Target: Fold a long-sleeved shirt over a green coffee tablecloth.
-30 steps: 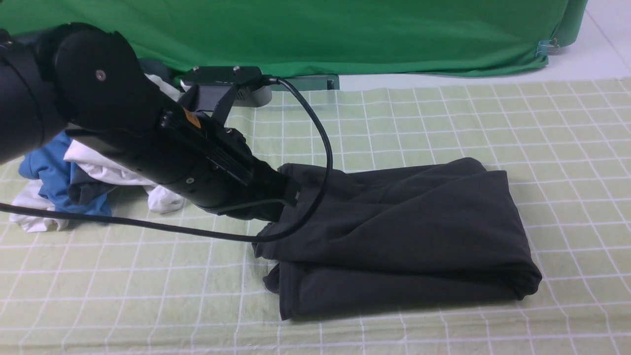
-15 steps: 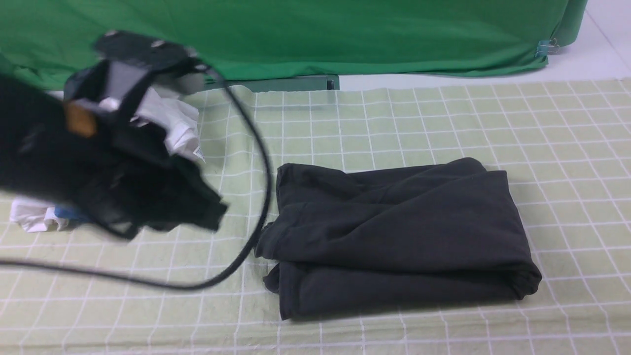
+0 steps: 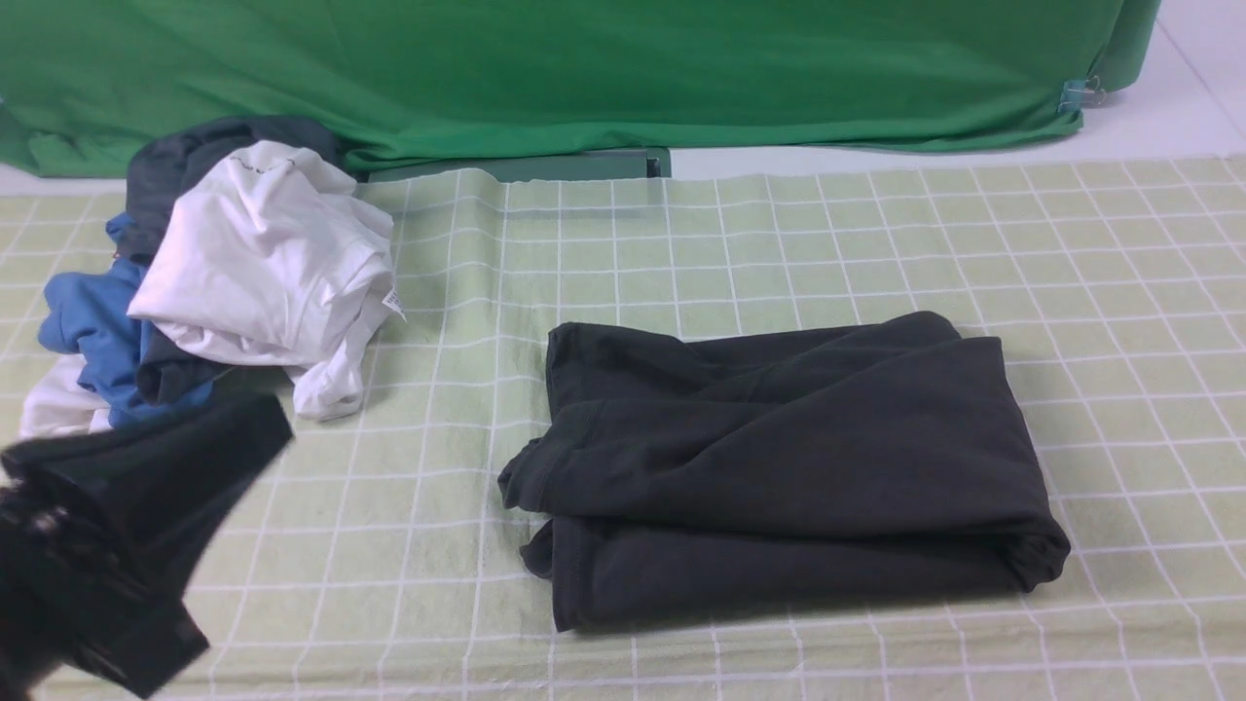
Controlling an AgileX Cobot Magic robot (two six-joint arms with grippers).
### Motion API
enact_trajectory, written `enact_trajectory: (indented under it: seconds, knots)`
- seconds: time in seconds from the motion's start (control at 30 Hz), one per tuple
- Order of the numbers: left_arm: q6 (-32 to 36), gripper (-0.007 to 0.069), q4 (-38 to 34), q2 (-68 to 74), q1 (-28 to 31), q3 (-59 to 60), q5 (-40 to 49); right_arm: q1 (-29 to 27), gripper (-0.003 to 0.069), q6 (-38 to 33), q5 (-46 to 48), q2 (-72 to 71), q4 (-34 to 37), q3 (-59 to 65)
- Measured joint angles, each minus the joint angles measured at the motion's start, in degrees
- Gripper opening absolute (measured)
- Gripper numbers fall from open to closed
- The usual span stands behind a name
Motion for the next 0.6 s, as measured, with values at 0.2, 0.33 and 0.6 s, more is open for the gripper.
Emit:
enact_trajectory:
  seconds: [0.2, 0.33, 0.6]
  knots:
    - [0.1, 0.0043, 10.1, -0.1, 0.0, 0.1, -2.5, 0.0, 0.0163, 0.0, 0.0, 0.0, 0.0, 0.0]
    - [0.8, 0.0043, 19.9, -0.1, 0.0, 0.1, -2.5, 0.0, 0.0171, 0.0, 0.0, 0.0, 0.0, 0.0]
    - [-1.1, 0.0043, 27.0, -0.1, 0.0, 0.2, 3.3, 0.0, 0.0176, 0.0, 0.0, 0.0, 0.0, 0.0]
